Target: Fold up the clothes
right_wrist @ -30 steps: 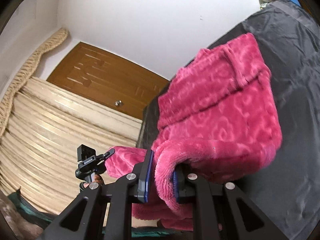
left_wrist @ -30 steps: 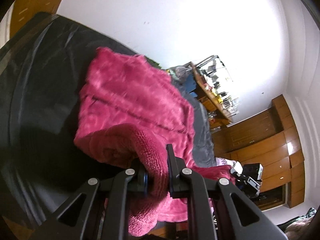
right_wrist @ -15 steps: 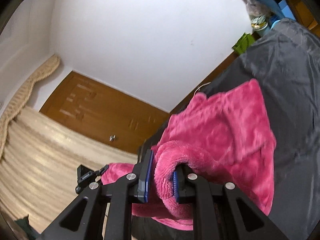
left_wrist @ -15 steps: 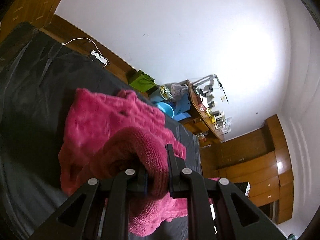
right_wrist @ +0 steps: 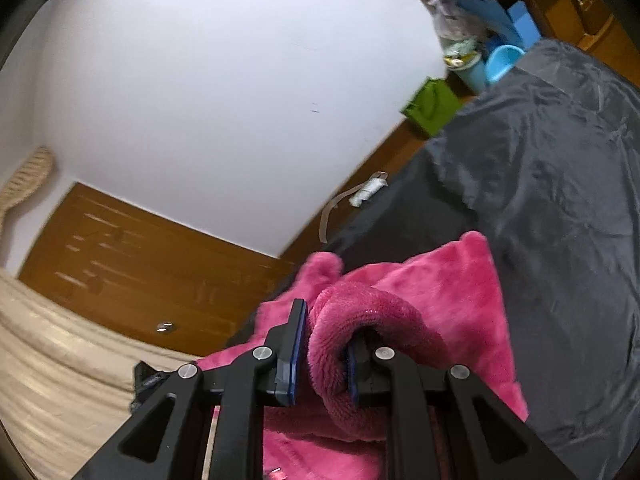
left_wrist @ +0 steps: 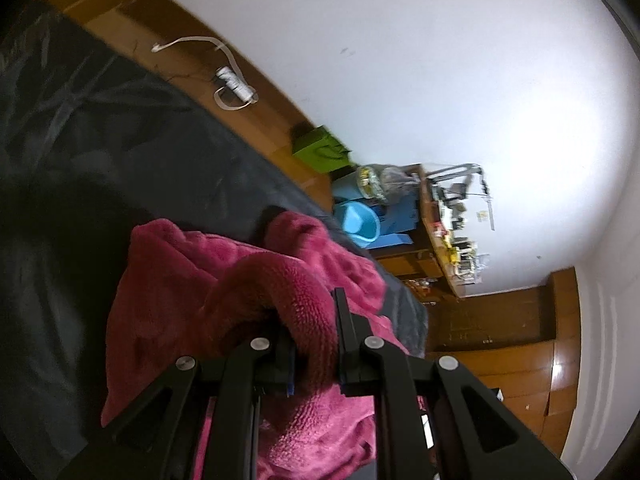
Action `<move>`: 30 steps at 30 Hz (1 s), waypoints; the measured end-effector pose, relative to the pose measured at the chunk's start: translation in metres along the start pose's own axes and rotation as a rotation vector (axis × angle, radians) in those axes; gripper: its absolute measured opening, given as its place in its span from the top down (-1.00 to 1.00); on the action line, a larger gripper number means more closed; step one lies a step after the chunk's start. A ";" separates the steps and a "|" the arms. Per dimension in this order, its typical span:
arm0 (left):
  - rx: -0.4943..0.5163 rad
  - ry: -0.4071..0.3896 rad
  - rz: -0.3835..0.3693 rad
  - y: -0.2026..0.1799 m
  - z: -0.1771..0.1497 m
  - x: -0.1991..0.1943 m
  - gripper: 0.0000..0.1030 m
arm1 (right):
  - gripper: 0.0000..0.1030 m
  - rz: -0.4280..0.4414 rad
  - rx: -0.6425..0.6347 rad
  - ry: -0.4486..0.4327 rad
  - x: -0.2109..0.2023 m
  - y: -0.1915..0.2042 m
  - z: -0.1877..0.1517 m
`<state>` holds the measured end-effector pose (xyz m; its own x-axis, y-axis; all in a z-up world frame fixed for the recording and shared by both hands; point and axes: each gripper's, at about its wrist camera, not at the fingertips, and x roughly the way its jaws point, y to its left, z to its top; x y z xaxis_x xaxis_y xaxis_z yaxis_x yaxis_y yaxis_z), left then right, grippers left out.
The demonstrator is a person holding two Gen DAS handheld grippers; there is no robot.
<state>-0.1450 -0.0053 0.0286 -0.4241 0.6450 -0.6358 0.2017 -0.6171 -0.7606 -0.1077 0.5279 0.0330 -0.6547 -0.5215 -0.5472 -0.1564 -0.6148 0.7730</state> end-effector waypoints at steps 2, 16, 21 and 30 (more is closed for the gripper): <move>-0.036 0.016 0.021 0.014 0.007 0.018 0.63 | 0.63 -0.041 0.009 0.014 0.013 -0.007 0.002; -0.084 -0.052 -0.072 0.032 0.011 0.007 -0.52 | -0.59 -0.090 -0.022 -0.017 0.011 -0.008 0.003; -0.037 -0.015 -0.024 0.026 0.001 -0.004 -0.52 | -0.59 -0.078 -0.032 -0.025 -0.004 -0.004 -0.005; 0.051 0.140 -0.069 -0.005 -0.027 0.010 -0.52 | -0.59 -0.236 -0.268 0.021 -0.012 0.034 -0.041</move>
<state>-0.1259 0.0163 0.0223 -0.3072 0.7409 -0.5972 0.1299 -0.5890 -0.7976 -0.0746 0.4890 0.0524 -0.6080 -0.3568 -0.7093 -0.0999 -0.8519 0.5141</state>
